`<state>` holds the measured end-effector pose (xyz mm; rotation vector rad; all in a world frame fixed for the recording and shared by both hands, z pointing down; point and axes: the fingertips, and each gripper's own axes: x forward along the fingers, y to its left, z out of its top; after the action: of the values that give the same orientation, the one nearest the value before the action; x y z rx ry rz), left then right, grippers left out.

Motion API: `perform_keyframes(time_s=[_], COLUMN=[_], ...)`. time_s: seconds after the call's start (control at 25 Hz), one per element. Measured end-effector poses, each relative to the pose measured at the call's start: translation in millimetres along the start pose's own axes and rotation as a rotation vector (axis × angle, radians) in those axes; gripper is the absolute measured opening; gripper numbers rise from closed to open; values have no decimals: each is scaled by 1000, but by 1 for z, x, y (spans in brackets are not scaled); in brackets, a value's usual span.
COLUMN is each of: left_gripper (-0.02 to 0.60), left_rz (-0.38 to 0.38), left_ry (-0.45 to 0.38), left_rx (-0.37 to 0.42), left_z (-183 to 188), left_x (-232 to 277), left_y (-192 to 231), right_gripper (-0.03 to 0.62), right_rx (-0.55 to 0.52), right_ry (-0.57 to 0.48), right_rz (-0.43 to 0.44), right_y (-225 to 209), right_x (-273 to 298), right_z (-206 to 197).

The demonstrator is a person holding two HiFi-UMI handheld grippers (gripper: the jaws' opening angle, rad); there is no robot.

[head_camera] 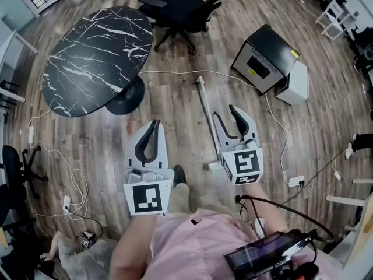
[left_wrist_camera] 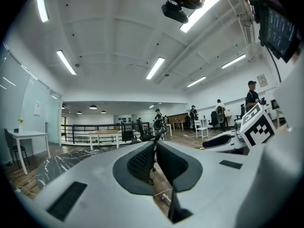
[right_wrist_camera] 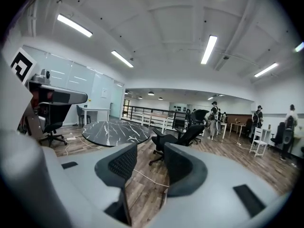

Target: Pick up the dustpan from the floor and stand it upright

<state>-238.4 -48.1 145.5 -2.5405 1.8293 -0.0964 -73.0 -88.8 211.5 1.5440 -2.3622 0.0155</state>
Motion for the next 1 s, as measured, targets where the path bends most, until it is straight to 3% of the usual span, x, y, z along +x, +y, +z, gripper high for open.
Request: perform_keyframes(time_s=[0.2,0.44,1.0], left_gripper=[23,23,23], left_rz=[-32,-56,-90], left_ry=[-25,-40,69], left_rx=[6,28,39], left_z=[12,24,-28], left_x=[48,85,232], left_y=[33,40,18], right_gripper=[178,176,172], right_rx=[-18,-22,24], right_ry=[-23,-33,21], right_rz=[-45,-67,-21], right_y=[-13,-36,-121], right_x=[49,75,188], right_z=[34,48,0])
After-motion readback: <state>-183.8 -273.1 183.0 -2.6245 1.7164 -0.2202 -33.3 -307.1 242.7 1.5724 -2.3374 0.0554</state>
